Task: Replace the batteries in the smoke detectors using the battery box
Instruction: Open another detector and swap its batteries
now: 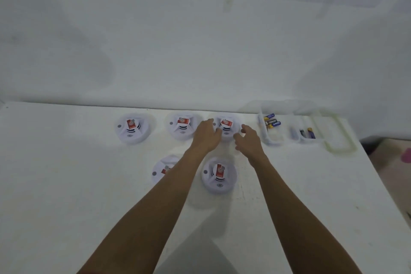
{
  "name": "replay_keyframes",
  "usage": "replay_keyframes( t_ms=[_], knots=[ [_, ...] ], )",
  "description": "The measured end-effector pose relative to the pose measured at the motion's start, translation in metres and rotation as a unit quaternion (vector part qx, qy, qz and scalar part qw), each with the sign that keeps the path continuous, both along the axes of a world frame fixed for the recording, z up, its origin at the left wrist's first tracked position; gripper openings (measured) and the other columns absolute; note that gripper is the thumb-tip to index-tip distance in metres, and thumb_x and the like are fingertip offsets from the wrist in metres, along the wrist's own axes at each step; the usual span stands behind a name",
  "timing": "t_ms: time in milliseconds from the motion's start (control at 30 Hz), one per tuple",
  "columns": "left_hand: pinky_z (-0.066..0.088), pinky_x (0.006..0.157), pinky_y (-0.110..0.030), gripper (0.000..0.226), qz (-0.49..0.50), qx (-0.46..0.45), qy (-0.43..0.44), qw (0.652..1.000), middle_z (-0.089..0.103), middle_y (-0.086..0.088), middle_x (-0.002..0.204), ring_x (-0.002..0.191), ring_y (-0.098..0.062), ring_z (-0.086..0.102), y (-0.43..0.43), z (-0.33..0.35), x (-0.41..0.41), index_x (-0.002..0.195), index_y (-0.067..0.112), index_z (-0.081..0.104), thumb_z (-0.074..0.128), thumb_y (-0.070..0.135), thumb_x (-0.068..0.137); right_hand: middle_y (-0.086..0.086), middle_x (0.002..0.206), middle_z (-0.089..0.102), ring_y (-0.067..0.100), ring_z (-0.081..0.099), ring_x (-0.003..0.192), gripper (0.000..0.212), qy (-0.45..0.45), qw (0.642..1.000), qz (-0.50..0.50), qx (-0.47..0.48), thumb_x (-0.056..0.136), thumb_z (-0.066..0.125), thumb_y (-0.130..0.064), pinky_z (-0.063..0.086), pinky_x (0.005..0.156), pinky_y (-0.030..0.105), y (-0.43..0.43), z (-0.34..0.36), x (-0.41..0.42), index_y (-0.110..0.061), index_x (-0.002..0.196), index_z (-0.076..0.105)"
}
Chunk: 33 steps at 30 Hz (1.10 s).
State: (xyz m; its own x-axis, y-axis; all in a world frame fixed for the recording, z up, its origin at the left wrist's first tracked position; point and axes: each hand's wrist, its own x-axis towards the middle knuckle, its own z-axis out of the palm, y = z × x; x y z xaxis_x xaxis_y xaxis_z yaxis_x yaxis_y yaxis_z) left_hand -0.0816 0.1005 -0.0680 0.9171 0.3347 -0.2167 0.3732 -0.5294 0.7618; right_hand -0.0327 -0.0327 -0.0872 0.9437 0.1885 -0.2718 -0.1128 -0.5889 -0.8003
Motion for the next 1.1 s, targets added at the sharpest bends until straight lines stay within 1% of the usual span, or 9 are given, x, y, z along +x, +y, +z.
replay_keyframes(
  t_ms=[100,167,400,533,700,800,867,967,1100],
  knots=[
    [0.042,0.090,-0.034,0.034,0.016,-0.006,0.021,1.000,0.057,-0.017,0.124,0.114,-0.033,0.054,-0.007,0.002,0.012,0.121,-0.001,0.049,0.042,0.022,0.096,0.012,0.104,0.060,0.025,0.056,0.086,0.028,0.019,0.999,0.028,0.026,0.086,0.046,-0.013,0.054,0.080,0.044,-0.004,0.001,0.006,-0.008,0.111,0.057],
    [0.043,0.088,-0.035,0.034,0.031,-0.007,0.027,0.999,0.059,-0.018,0.119,0.110,-0.033,0.056,-0.010,0.002,0.016,0.116,0.000,0.051,0.043,0.025,0.096,0.012,0.109,0.058,0.027,0.058,0.087,0.028,0.036,0.998,0.023,0.053,0.089,0.046,-0.010,0.055,0.071,0.039,-0.008,0.001,0.008,-0.007,0.116,0.054],
    [0.035,0.092,-0.030,0.055,0.088,-0.053,0.007,0.995,0.048,-0.014,0.139,0.124,-0.028,0.047,-0.026,0.016,0.000,0.134,0.003,0.043,0.046,0.040,0.095,0.011,0.111,0.057,0.024,0.060,0.099,0.024,0.069,0.978,-0.007,0.195,0.096,0.047,-0.015,0.055,0.073,0.029,-0.021,0.016,-0.013,-0.017,0.119,0.041],
    [0.038,0.094,-0.032,0.054,0.102,-0.143,-0.008,0.984,0.045,-0.005,0.142,0.120,-0.024,0.049,-0.042,0.029,-0.026,0.138,0.016,0.041,0.046,0.046,0.094,0.009,0.108,0.064,0.023,0.064,0.099,0.020,0.049,0.961,0.000,0.273,0.098,0.047,-0.013,0.058,0.080,0.034,-0.038,0.040,-0.045,-0.016,0.118,0.046],
    [0.049,0.092,-0.035,0.046,0.144,-0.346,-0.026,0.927,0.055,-0.013,0.129,0.107,-0.023,0.057,-0.070,0.055,-0.062,0.130,0.016,0.046,0.040,0.046,0.095,0.005,0.111,0.067,0.023,0.068,0.095,0.022,-0.002,0.951,0.031,0.307,0.098,0.049,-0.015,0.058,0.080,0.036,-0.068,0.069,-0.085,-0.011,0.120,0.051],
    [0.058,0.072,-0.031,0.047,0.111,-0.528,-0.024,0.842,0.064,-0.016,0.107,0.089,-0.024,0.064,-0.087,0.068,-0.085,0.117,0.017,0.056,0.038,0.051,0.091,0.002,0.104,0.069,0.018,0.068,0.089,0.017,-0.039,0.966,0.049,0.249,0.095,0.054,-0.010,0.058,0.076,0.032,-0.084,0.080,-0.103,-0.010,0.111,0.061],
    [0.057,0.081,-0.041,0.059,0.122,-0.583,-0.034,0.803,0.064,-0.017,0.118,0.099,-0.030,0.065,-0.090,0.062,-0.096,0.121,0.021,0.060,0.046,0.059,0.078,-0.004,0.104,0.067,0.009,0.066,0.087,0.017,-0.077,0.981,0.049,0.173,0.091,0.060,-0.015,0.056,0.071,0.021,-0.092,0.087,-0.114,-0.015,0.108,0.063],
    [0.055,0.085,-0.042,0.053,0.116,-0.611,-0.067,0.780,0.067,-0.015,0.115,0.099,-0.029,0.066,-0.096,0.058,-0.112,0.110,0.022,0.070,0.036,0.055,0.086,-0.008,0.105,0.063,0.004,0.063,0.085,0.031,-0.103,0.990,0.049,0.088,0.084,0.068,-0.033,0.051,0.065,0.010,-0.101,0.103,-0.128,-0.020,0.111,0.061],
    [0.056,0.079,-0.039,0.054,0.129,-0.629,-0.077,0.763,0.065,-0.016,0.117,0.101,-0.030,0.063,-0.107,0.056,-0.128,0.124,0.016,0.059,0.023,0.046,0.097,-0.009,0.108,0.057,0.006,0.058,0.090,0.057,-0.134,0.986,0.094,-0.013,0.073,0.071,-0.054,0.046,0.068,0.006,-0.105,0.118,-0.144,-0.026,0.120,0.057]
  ],
)
